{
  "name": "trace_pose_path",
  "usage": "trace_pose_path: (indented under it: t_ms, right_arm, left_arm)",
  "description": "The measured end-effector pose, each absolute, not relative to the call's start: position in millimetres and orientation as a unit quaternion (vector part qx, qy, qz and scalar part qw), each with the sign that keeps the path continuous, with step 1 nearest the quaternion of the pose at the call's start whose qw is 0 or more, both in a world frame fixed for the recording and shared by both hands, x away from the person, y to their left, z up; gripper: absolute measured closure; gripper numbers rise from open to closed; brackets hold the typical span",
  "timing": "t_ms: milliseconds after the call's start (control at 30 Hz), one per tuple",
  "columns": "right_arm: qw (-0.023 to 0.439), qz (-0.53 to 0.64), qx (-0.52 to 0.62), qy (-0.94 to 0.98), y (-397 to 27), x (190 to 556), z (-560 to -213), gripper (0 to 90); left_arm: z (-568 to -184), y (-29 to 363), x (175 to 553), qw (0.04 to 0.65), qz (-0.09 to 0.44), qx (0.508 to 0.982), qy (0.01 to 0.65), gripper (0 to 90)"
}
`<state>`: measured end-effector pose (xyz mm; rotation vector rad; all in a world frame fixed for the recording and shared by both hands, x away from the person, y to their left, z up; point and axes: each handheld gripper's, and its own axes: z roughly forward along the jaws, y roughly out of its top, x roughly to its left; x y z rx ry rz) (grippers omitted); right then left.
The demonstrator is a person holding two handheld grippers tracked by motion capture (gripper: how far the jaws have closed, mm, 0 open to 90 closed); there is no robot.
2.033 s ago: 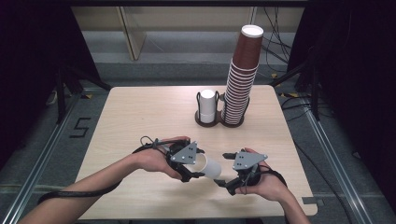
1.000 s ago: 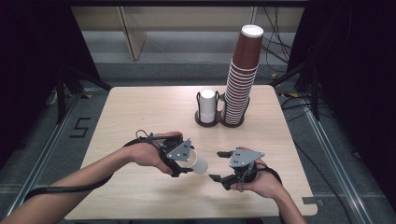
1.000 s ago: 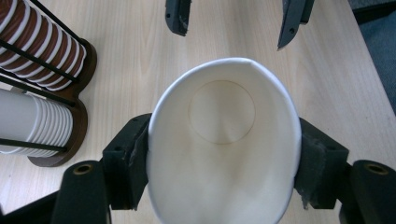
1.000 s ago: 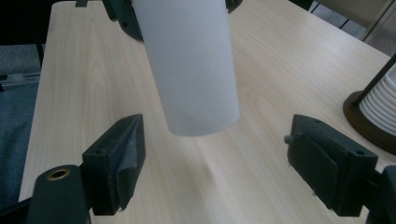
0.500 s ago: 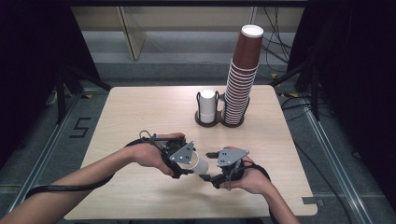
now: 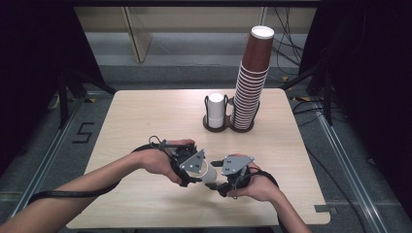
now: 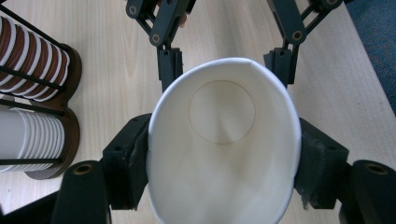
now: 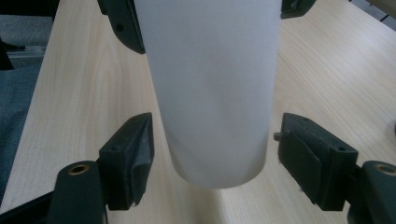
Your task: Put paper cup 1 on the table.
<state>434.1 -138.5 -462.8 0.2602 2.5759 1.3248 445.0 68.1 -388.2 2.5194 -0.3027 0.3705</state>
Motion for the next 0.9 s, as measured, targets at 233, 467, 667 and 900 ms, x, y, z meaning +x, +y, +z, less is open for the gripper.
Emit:
trace_pose_path:
  t_ms: [233, 467, 667, 900]
  right_arm:
    - [0.115, 0.446, 0.082, 0.884, -135.7, 435.1, -465.7, 30.2]
    - [0.110, 0.449, 0.083, 0.883, -134.1, 434.7, -466.2, 30.8]
    - [0.113, 0.449, 0.078, 0.883, -133.4, 435.2, -466.1, 31.4]
    - [0.108, 0.445, 0.085, 0.885, -130.7, 433.4, -468.0, 32.9]
  left_arm:
    - [-388.3, 65.4, 443.8, 0.282, 0.134, 0.943, -0.118, 30.0]
    - [-387.8, 63.6, 443.5, 0.278, 0.133, 0.943, -0.121, 30.0]
    - [-386.1, 63.5, 443.8, 0.273, 0.136, 0.944, -0.127, 30.0]
    - [-386.2, 62.1, 442.6, 0.273, 0.133, 0.944, -0.131, 30.0]
